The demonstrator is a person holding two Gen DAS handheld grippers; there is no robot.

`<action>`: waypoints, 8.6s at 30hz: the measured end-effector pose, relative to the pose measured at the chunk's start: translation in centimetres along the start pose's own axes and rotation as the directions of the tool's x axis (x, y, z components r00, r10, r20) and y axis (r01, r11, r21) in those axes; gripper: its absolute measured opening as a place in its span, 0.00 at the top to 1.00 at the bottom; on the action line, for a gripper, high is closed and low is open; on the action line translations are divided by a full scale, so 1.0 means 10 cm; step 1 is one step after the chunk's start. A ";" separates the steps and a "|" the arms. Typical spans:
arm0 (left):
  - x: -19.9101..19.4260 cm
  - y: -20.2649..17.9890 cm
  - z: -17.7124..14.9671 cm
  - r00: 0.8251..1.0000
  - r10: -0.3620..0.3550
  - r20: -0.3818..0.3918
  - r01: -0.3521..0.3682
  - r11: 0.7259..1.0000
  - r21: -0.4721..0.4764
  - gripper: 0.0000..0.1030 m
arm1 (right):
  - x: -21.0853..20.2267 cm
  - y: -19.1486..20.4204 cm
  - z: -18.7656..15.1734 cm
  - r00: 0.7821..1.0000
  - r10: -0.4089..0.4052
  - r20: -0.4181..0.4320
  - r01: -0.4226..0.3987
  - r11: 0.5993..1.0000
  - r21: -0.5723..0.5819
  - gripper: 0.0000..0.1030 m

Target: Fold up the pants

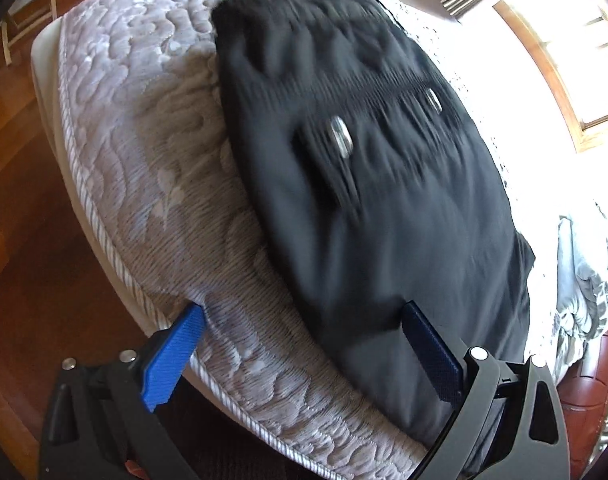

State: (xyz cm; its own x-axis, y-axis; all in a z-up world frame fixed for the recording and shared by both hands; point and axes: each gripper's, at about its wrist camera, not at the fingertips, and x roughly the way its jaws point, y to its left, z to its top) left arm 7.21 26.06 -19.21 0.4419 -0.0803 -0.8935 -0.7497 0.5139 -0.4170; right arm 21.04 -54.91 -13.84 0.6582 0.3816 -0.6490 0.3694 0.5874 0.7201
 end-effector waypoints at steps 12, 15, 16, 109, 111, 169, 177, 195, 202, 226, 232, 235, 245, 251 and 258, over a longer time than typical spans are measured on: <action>0.02 -0.53 0.24 0.994 0.039 0.103 -0.051 0.992 0.112 0.04 | -0.03 -0.25 0.02 0.996 -0.089 0.002 0.089 0.996 0.010 0.93; 0.24 -0.51 0.30 0.999 0.005 0.050 -0.006 1.000 0.020 0.04 | -0.03 -0.23 0.02 0.995 -0.098 -0.002 0.098 0.995 0.000 0.93; 0.26 -0.51 0.33 0.999 0.003 0.053 -0.004 1.000 0.015 0.05 | -0.03 -0.21 0.03 0.995 -0.100 -0.001 0.100 0.995 -0.006 0.93; 0.12 -0.06 0.07 0.966 -0.258 -0.019 0.256 0.963 -0.089 0.04 | 1.69 2.57 -2.65 0.924 -0.335 -0.185 -0.063 0.344 -0.937 0.79; 0.13 -0.06 0.07 0.965 -0.261 -0.021 0.258 0.962 -0.090 0.04 | 1.69 2.57 -2.64 0.922 -0.331 -0.200 -0.075 0.354 -0.932 0.85; 0.39 0.47 0.46 0.841 -0.537 0.063 0.529 0.795 -0.295 0.78 | 0.90 1.55 -1.33 0.965 -0.215 -0.150 0.072 0.768 -0.637 0.25; 0.27 0.41 0.51 0.822 -0.562 0.093 0.566 0.788 -0.242 0.85 | 0.90 1.54 -1.34 0.963 -0.222 -0.151 0.076 0.767 -0.638 0.23; -0.14 -0.39 0.55 0.772 -0.621 0.134 0.624 0.781 0.025 0.86 | 0.80 1.36 -1.21 0.967 -0.219 -0.129 0.106 0.809 -0.578 0.21; -0.46 -0.99 0.32 0.792 -0.601 0.106 0.554 0.782 0.287 0.84 | 0.78 1.27 -1.17 0.970 -0.213 -0.115 0.116 0.826 -0.551 0.21; -0.27 -2.08 -0.32 0.886 -0.463 -0.025 0.356 0.645 0.676 0.73 | 0.67 1.09 -1.09 0.977 -0.189 -0.097 0.117 0.860 -0.497 0.21; -0.15 -2.40 -0.44 0.905 -0.424 -0.033 0.311 0.606 0.732 0.73 | 0.65 1.07 -1.10 0.978 -0.189 -0.092 0.120 0.862 -0.493 0.21; -0.06 -2.51 -0.49 0.916 -0.400 -0.036 0.284 0.581 0.763 0.72 | 0.63 1.06 -1.09 0.978 -0.187 -0.088 0.122 0.866 -0.485 0.21; 0.19 -2.81 -0.58 0.929 -0.353 -0.107 0.296 0.541 0.787 0.63 | 0.58 1.05 -1.06 0.981 -0.177 -0.076 0.119 0.867 -0.484 0.21; 0.36 -2.93 -0.75 0.938 -0.325 -0.121 0.282 0.514 0.810 0.62 | 0.54 1.03 -1.05 0.982 -0.175 -0.071 0.121 0.871 -0.476 0.21; 0.43 -3.04 -0.98 0.954 -0.277 -0.119 0.243 0.471 0.848 0.61 | 0.53 1.02 -1.05 0.983 -0.173 -0.069 0.120 0.874 -0.471 0.21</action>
State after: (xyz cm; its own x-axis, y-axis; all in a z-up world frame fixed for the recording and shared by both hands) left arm 27.04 1.70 -11.98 0.5701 -0.3204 -0.7565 0.1716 0.9469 -0.2717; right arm 21.38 -39.38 -12.56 0.5376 0.3229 -0.7789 0.0932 0.8954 0.4355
